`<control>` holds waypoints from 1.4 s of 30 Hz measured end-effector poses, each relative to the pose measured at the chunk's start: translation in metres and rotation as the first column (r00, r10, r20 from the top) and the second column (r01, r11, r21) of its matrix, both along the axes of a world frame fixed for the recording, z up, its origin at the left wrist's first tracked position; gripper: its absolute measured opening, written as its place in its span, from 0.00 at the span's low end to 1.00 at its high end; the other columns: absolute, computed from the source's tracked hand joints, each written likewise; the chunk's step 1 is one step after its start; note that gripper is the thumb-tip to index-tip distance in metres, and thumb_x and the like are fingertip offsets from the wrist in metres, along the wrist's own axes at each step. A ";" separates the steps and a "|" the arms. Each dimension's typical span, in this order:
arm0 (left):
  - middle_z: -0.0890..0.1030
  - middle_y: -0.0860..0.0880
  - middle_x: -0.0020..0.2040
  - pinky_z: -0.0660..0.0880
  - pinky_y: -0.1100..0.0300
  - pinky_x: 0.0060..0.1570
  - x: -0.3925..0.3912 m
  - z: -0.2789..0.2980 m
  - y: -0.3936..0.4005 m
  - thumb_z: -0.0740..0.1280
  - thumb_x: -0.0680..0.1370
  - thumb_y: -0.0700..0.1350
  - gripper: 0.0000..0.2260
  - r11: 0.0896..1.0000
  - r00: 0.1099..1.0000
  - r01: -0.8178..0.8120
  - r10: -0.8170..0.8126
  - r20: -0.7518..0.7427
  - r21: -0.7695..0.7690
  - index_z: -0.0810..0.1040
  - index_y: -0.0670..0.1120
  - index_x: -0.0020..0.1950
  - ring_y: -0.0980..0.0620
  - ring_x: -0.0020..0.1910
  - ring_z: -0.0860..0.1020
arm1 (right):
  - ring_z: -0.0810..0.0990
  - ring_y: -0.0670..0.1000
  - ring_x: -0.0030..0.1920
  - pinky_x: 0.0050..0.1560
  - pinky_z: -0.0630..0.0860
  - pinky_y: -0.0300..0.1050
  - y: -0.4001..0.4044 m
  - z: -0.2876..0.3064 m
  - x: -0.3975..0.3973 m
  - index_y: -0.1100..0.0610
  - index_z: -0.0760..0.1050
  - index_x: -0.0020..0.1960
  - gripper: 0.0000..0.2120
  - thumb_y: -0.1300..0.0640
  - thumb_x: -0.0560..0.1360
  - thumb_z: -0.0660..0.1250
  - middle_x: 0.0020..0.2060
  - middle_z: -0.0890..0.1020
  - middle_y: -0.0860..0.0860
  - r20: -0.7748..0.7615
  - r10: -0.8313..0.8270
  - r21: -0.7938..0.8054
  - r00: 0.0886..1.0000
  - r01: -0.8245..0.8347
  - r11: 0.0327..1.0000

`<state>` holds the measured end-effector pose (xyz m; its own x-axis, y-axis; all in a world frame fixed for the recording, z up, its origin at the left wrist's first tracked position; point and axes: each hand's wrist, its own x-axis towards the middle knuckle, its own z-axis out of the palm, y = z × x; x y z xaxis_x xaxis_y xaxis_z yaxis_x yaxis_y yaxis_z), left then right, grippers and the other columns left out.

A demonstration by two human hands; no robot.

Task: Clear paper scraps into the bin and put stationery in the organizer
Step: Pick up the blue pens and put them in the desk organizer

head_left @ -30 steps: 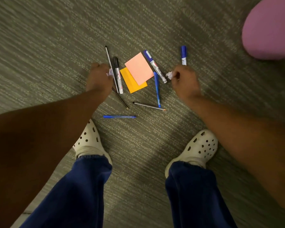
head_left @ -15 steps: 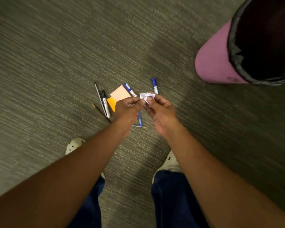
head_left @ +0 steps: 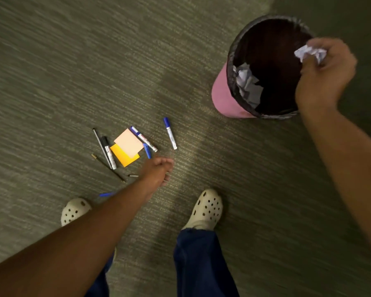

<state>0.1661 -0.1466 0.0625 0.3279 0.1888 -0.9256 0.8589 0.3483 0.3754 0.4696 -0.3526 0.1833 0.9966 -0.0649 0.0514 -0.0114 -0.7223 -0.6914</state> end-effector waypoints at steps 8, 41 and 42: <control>0.80 0.49 0.39 0.68 0.66 0.26 -0.046 -0.028 0.022 0.64 0.83 0.36 0.08 1.000 0.998 -0.001 0.001 -0.058 -0.002 0.78 0.44 0.60 0.56 0.27 0.74 | 0.79 0.54 0.64 0.70 0.72 0.45 0.004 -0.061 -0.023 0.56 0.78 0.61 0.22 0.63 0.70 0.58 0.61 0.80 0.58 0.145 0.151 -0.266 0.978 -0.109 0.958; 0.85 0.49 0.41 0.78 0.60 0.43 -0.172 -0.146 0.154 0.77 0.74 0.41 0.05 0.802 0.851 0.419 -0.511 0.124 0.426 0.86 0.49 0.47 0.51 0.38 0.81 | 0.82 0.58 0.50 0.49 0.81 0.55 0.169 -0.283 -0.332 0.59 0.77 0.53 0.10 0.52 0.80 0.70 0.50 0.82 0.56 -0.657 0.304 -0.160 0.690 -0.522 0.838; 0.87 0.49 0.42 0.79 0.60 0.46 -0.166 -0.143 0.155 0.78 0.73 0.41 0.05 0.855 0.884 0.360 -0.440 0.156 0.373 0.87 0.48 0.47 0.51 0.41 0.83 | 0.82 0.59 0.51 0.50 0.81 0.54 0.175 -0.287 -0.327 0.59 0.77 0.54 0.13 0.50 0.79 0.72 0.51 0.83 0.56 -0.676 0.291 -0.185 0.677 -0.538 0.823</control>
